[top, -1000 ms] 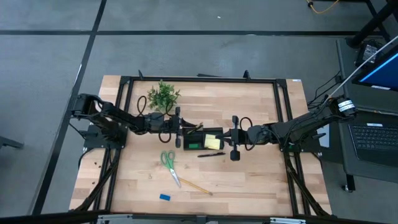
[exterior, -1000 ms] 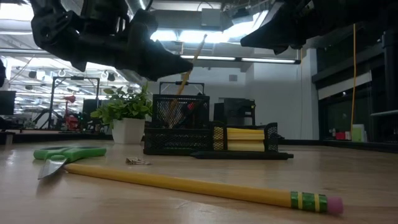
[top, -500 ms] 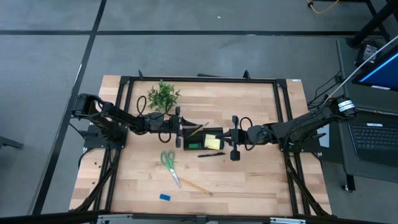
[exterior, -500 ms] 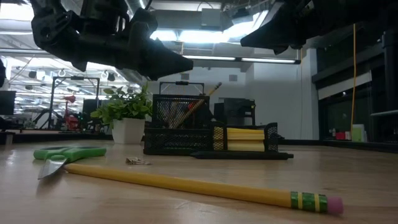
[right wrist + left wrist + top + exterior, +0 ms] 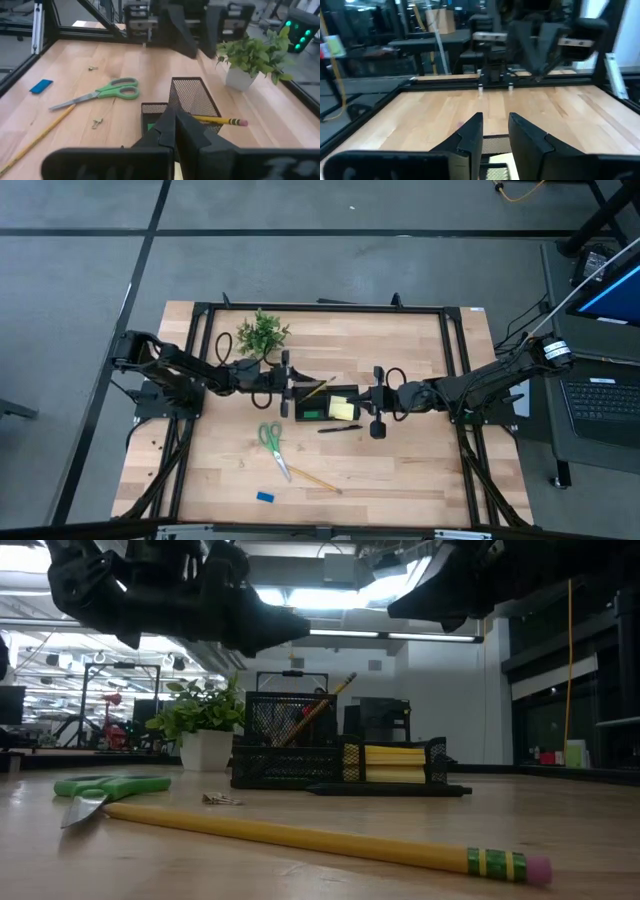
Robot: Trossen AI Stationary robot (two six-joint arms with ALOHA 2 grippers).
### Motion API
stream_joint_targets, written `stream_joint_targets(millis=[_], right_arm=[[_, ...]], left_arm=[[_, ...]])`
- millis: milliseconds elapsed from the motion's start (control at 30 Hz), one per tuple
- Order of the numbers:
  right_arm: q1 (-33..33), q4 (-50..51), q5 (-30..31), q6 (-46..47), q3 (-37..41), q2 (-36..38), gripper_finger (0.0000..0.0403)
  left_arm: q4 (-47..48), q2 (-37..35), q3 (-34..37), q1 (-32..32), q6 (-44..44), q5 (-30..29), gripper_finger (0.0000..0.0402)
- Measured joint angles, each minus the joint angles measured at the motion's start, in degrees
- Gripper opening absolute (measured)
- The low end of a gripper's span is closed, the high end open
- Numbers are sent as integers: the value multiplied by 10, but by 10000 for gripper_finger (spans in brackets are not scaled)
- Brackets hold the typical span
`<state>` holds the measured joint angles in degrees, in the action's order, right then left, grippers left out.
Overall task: Pick and place office supplies into organizer
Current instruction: Put the black pen into the black desk organizer
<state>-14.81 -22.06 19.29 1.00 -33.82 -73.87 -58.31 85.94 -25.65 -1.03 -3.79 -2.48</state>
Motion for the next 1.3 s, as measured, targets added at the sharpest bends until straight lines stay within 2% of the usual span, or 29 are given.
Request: stream_joint_targets(millis=[133,367,533,633,800,900,1100,1167,1300], right_arm=[[0,10,0,0,0,0,10],[0,12,0,0,0,-4,10],[0,18,0,0,-20,-61,4],[0,60,0,4,-76,-115,5],[-11,228,-1,55,-193,-205,4],[-29,310,-1,62,-262,-248,4],[-65,437,-1,65,-373,-288,8],[-71,469,-2,70,-391,-294,11],[-72,470,-1,80,-396,-298,14]], left_arm=[[10,-23,0,14,-39,9,85],[124,-90,0,55,-65,9,71],[202,-142,0,92,-60,-12,56],[223,-167,0,119,-60,-33,42],[240,-188,0,161,-72,-60,9],[260,-187,0,184,-68,-68,3],[290,-185,0,230,-39,-93,1],[290,-185,0,244,-36,-98,2],[283,-185,0,266,-36,-99,2]])
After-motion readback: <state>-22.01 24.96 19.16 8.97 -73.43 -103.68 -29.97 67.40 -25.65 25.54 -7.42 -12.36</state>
